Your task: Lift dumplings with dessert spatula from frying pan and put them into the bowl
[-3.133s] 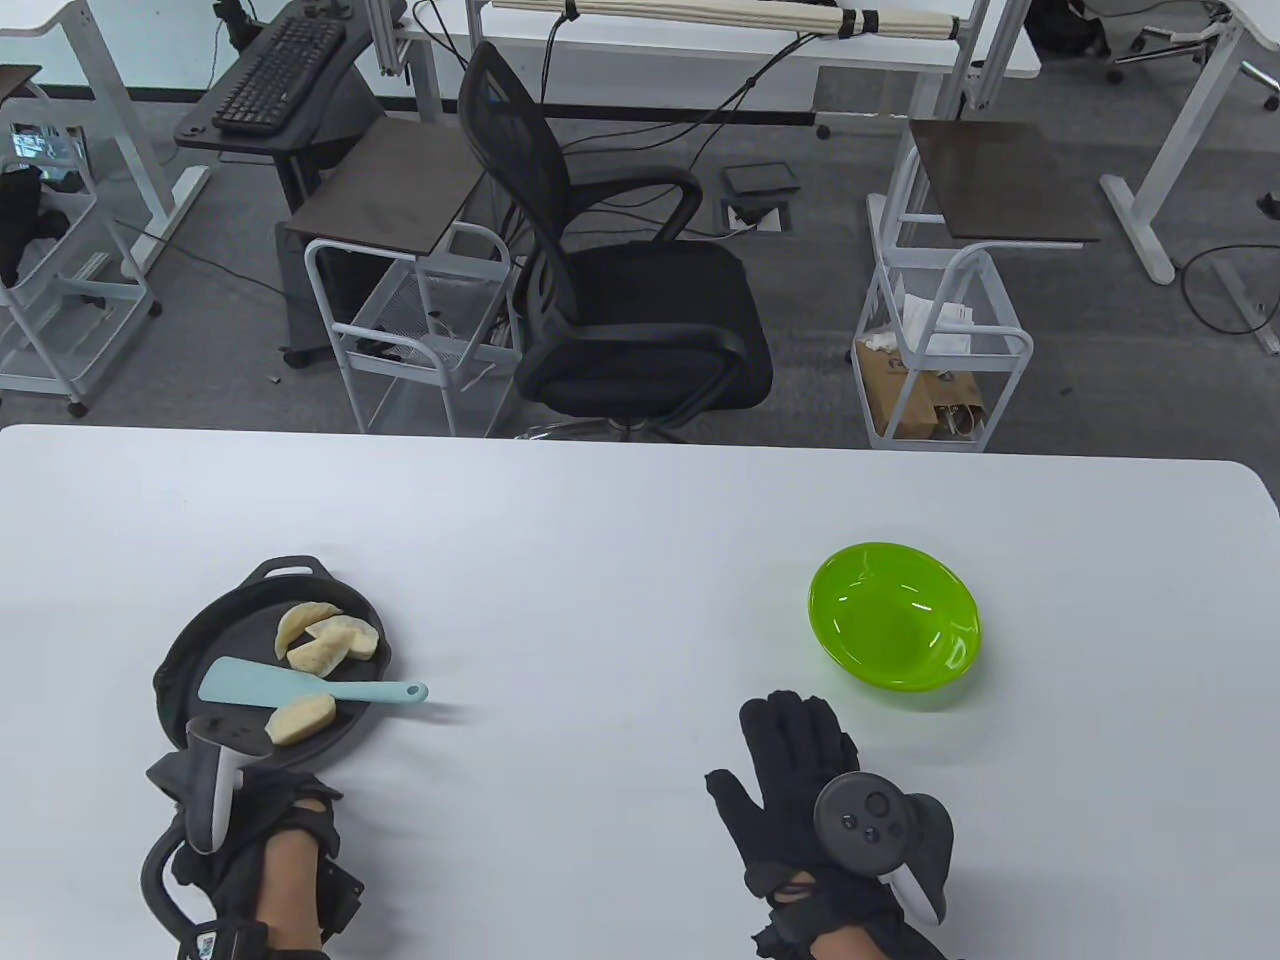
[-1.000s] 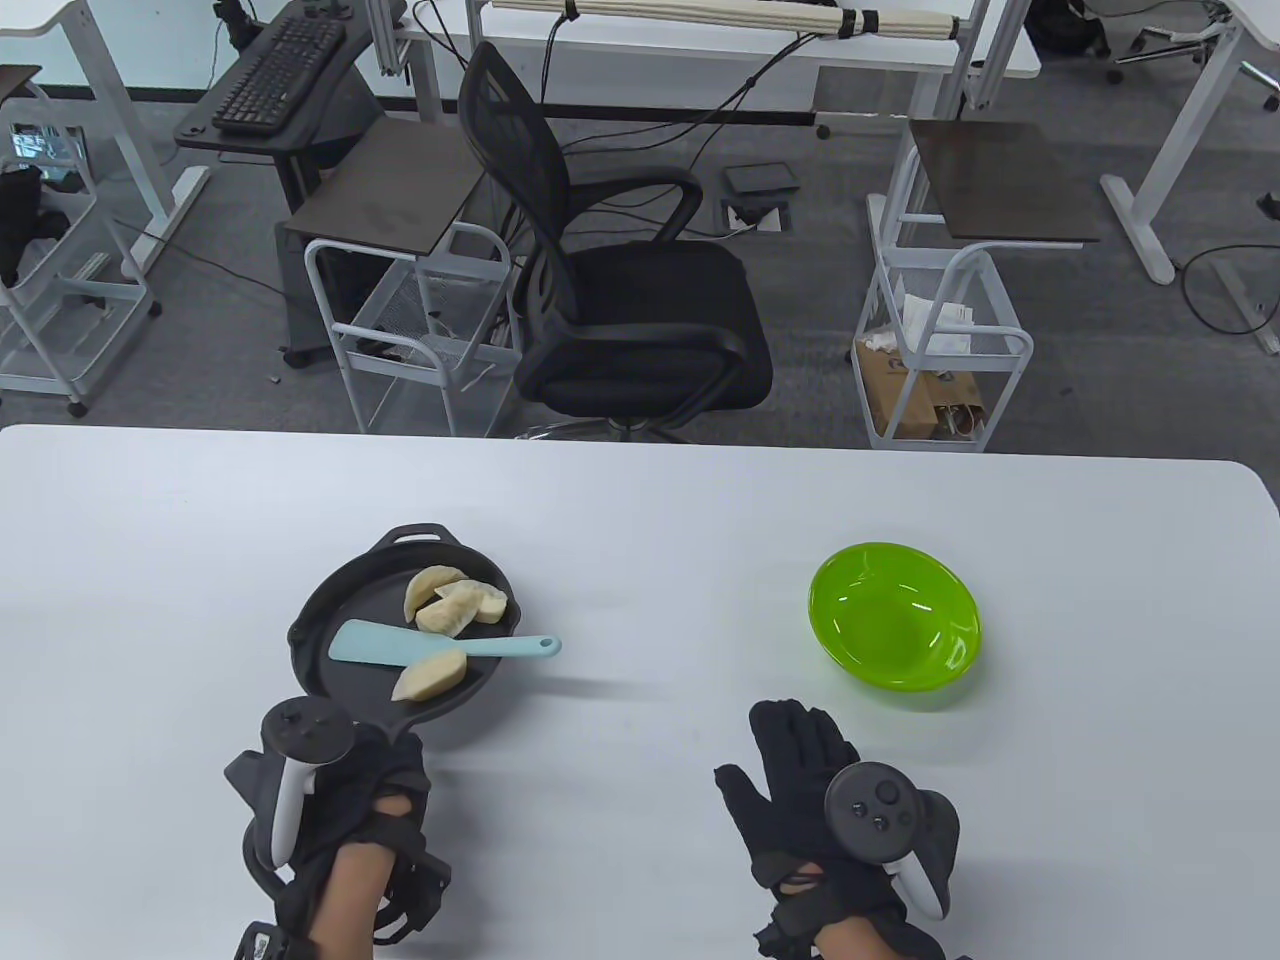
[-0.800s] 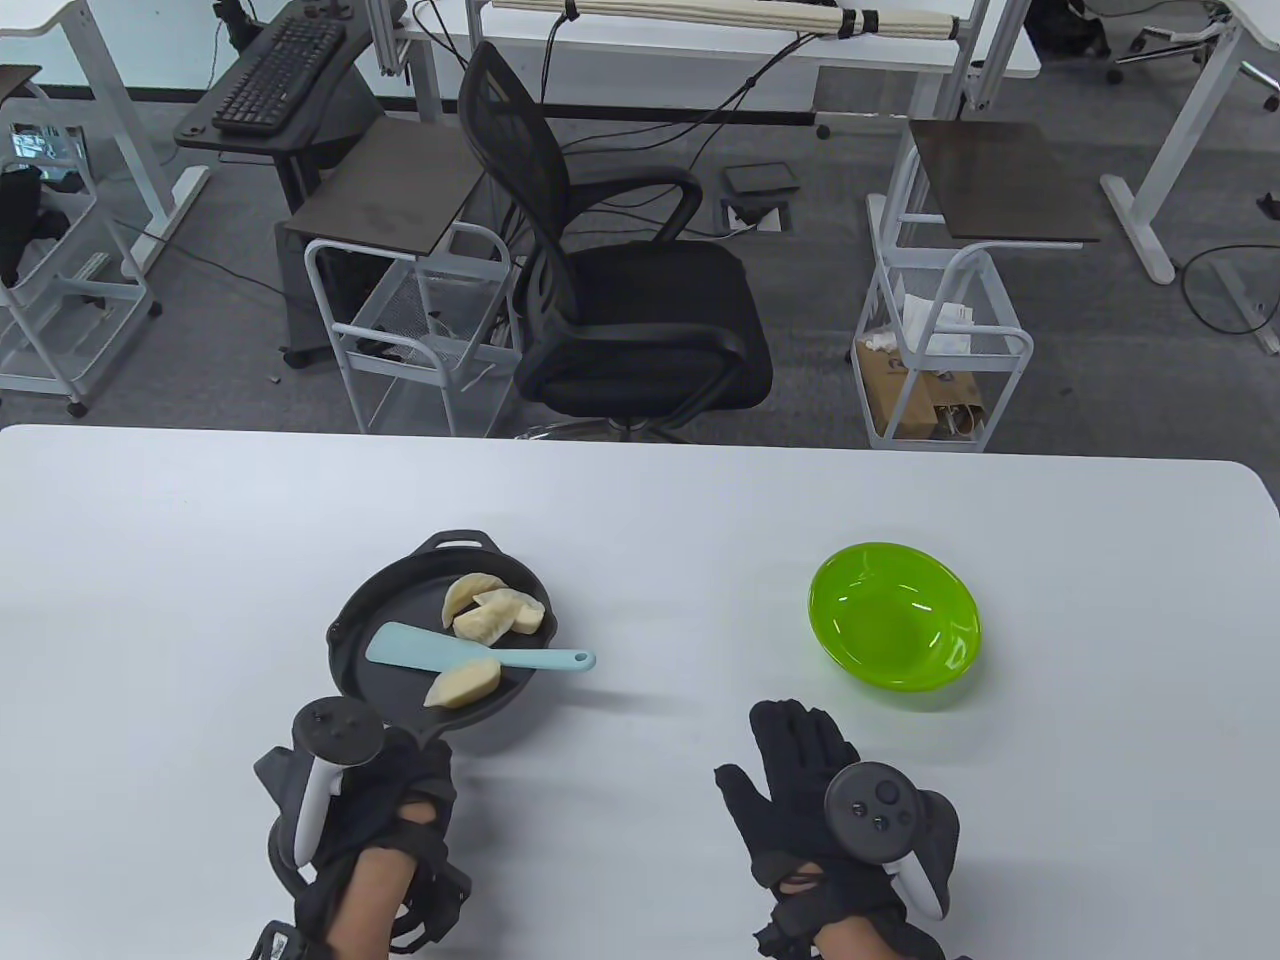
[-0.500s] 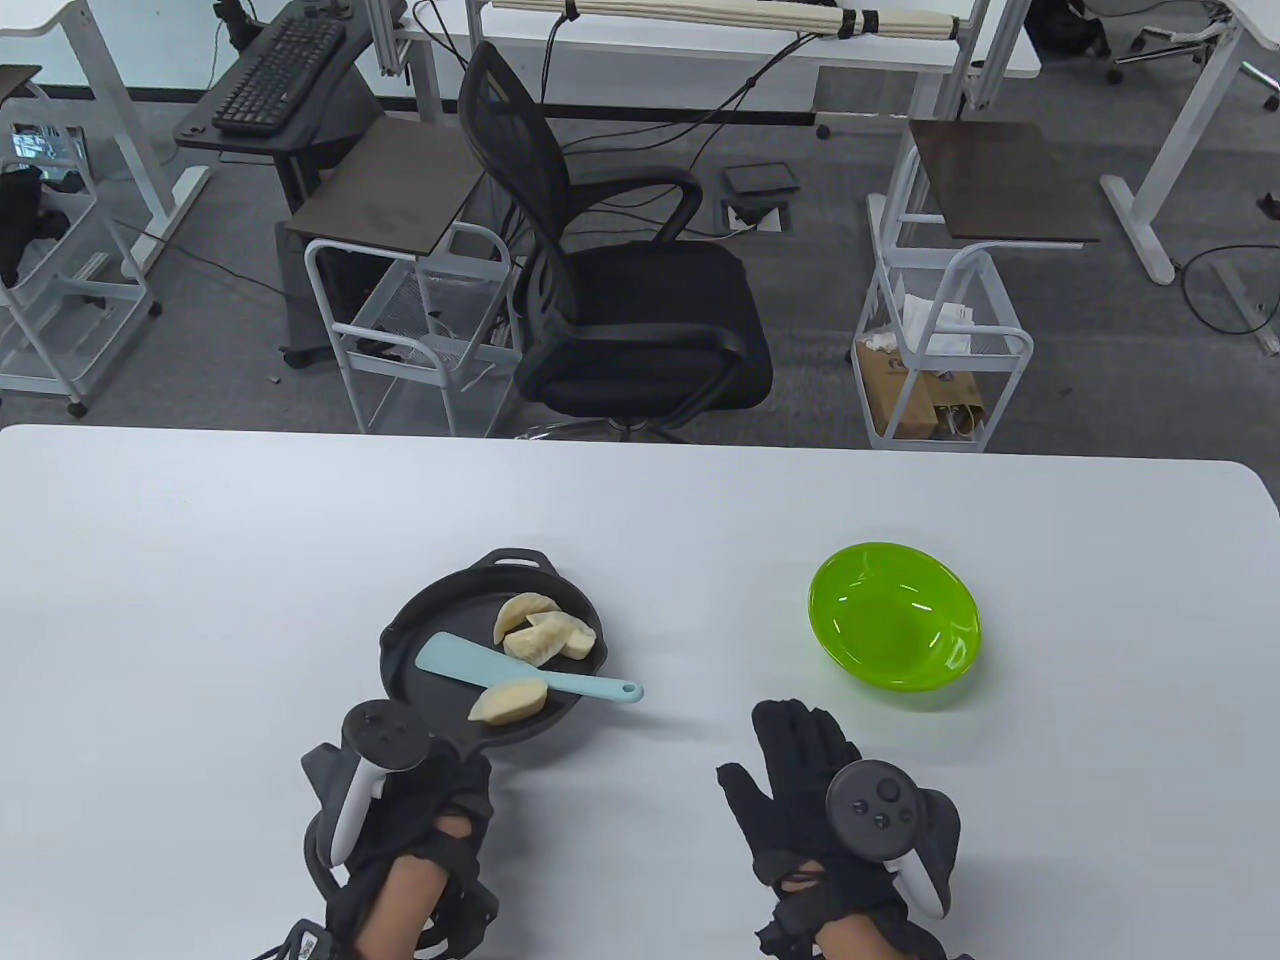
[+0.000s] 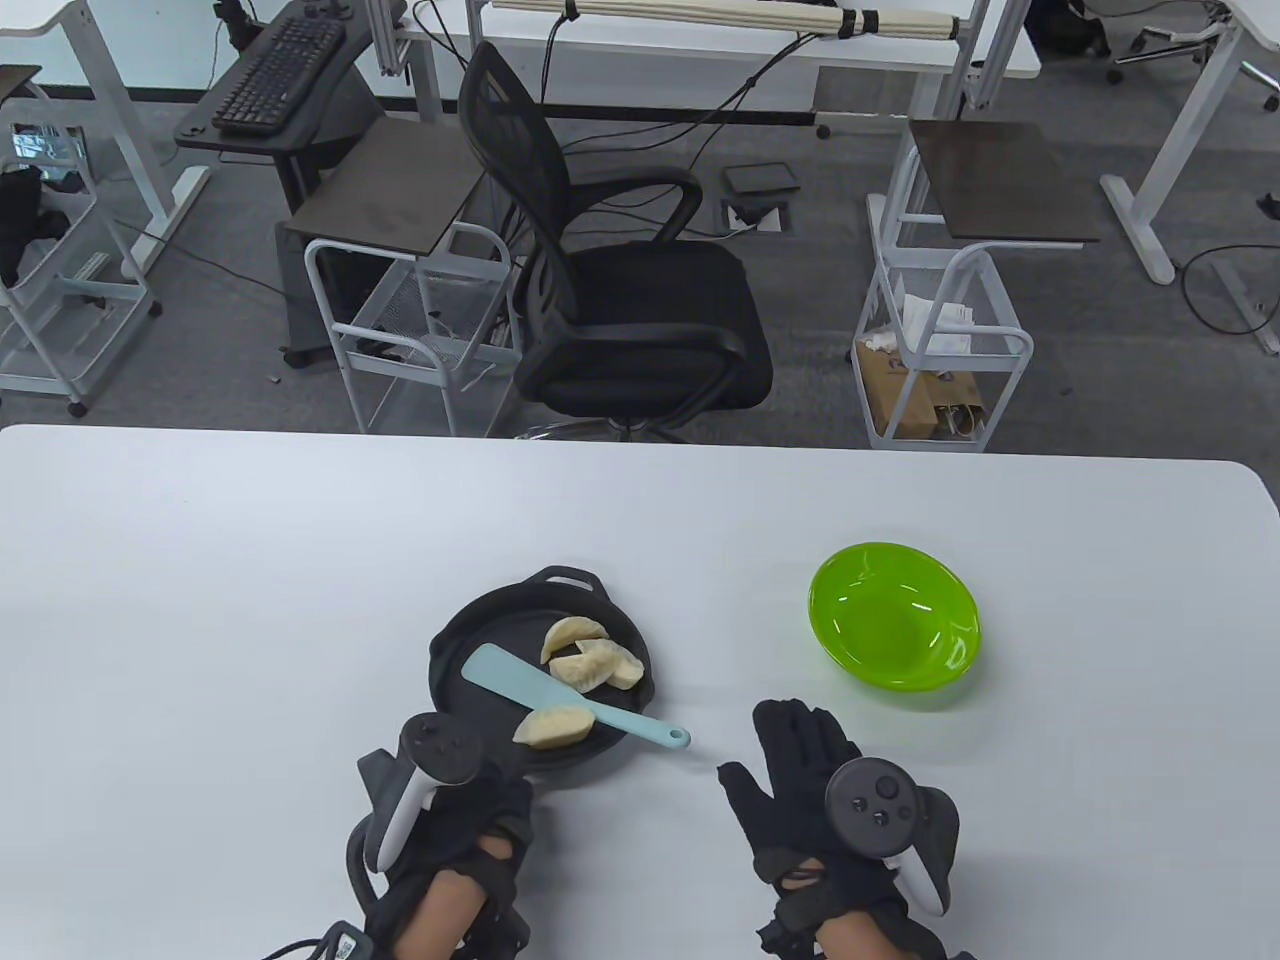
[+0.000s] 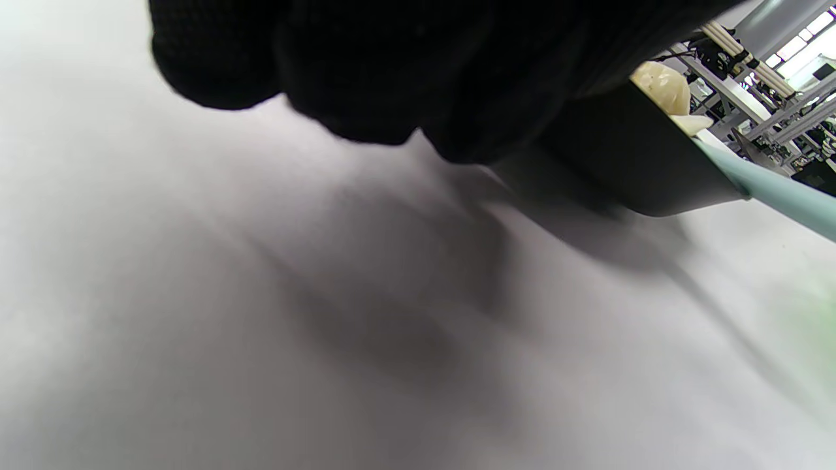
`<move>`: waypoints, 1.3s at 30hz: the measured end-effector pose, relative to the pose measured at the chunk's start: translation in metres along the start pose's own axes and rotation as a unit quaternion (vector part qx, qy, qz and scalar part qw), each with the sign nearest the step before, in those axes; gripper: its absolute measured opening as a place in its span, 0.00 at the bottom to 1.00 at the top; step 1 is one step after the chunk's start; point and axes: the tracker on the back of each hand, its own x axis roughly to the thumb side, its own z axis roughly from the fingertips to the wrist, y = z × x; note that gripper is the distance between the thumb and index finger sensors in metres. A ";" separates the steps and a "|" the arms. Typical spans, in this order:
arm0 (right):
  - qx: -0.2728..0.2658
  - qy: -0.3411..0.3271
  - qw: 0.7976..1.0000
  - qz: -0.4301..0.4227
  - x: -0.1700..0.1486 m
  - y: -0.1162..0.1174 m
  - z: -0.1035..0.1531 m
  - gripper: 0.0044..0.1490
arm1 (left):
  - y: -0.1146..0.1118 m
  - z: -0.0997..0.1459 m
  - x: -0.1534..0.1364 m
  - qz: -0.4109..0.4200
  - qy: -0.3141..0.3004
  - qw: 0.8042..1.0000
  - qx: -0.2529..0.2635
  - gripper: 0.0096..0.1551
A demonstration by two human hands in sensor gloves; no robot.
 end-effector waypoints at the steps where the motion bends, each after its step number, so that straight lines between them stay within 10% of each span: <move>1: 0.001 0.001 1.000 0.000 0.000 0.000 0.000 0.48 | -0.002 0.000 0.001 0.001 -0.003 1.000 -0.010 0.36; 39: 0.053 0.045 0.997 0.020 -0.012 0.012 -0.010 0.48 | -0.038 -0.004 0.023 -0.076 -0.079 0.982 -0.153 0.34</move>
